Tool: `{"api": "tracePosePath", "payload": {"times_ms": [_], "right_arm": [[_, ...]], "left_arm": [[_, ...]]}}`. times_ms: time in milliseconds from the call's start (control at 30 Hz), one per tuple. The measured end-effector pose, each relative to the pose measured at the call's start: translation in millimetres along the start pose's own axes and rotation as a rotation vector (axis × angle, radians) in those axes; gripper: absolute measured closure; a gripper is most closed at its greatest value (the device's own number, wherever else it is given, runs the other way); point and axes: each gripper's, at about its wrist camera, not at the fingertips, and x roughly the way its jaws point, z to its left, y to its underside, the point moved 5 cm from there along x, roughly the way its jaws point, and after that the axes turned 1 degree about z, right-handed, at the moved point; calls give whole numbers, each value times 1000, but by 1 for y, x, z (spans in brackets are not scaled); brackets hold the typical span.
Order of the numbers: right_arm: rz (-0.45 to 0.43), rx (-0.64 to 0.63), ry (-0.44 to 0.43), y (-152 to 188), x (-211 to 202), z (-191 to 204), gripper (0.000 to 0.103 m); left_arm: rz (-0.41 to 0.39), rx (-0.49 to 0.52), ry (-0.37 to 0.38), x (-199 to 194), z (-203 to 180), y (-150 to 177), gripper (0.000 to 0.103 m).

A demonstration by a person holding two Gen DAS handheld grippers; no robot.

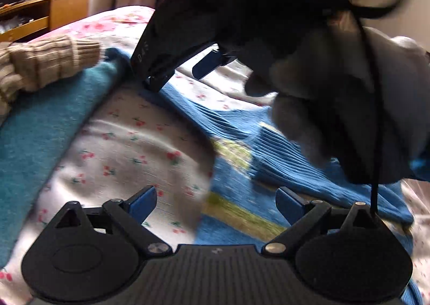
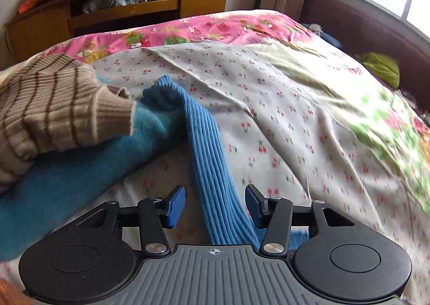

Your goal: Fold small clothes

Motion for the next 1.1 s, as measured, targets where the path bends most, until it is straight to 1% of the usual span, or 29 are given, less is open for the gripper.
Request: {"api": "tracePosePath", "payload": {"times_ms": [133,167,200,300,333,400,467,533,600,667,767,833,867,933,967,1033,1067,1100], "right_arm": [[7,-18,18,-14,27,13,56],[5,-14,18,-17,32,15,59],[1,-6,19,-20,36,16,60],[2,22,43,-27,48,17,77],[8,38,47,-29,50,15,88],[7,69,53,-30,49,10,96],[-13,88,72,-30,41,4,98],[-54,139,71,-30,24,-8,98],[-111,238,62,-25,-4,-26,98],[-171,348,65,-13,-36,-49,98],[-246,549,90,28,-88,-90,98],[-264,718,107,74,-121,-118,98],[-258,777,123,99,-133,-126,98],[-222,861,176,151,-148,-135,97],[-191,900,201,180,-150,-137,93],[-83,965,224,231,-141,-136,87],[-44,1001,239,251,-138,-136,88],[-31,1022,241,264,-136,-136,88]], "left_arm": [[2,-78,-21,6,21,-7,0],[0,-94,-26,6,24,-8,0],[-2,-108,-31,6,27,-8,0],[-9,-145,-42,7,35,-9,0],[-10,-156,-45,7,38,-10,0],[-3,-182,-42,9,42,-9,0],[-4,-196,-35,9,45,-8,0],[-14,-196,-36,7,45,-6,0],[-22,-193,-31,4,45,-6,0],[-31,-178,-22,4,41,-5,0],[-54,-131,-4,2,30,-7,0],[-63,-87,11,2,21,-6,0],[-64,-64,18,2,17,-5,0],[-65,-22,32,-1,5,-3,0],[-65,0,35,-1,1,-2,0],[-60,43,34,0,-7,1,0],[-56,61,32,1,-10,3,0],[-52,76,29,0,-14,5,0]]}}
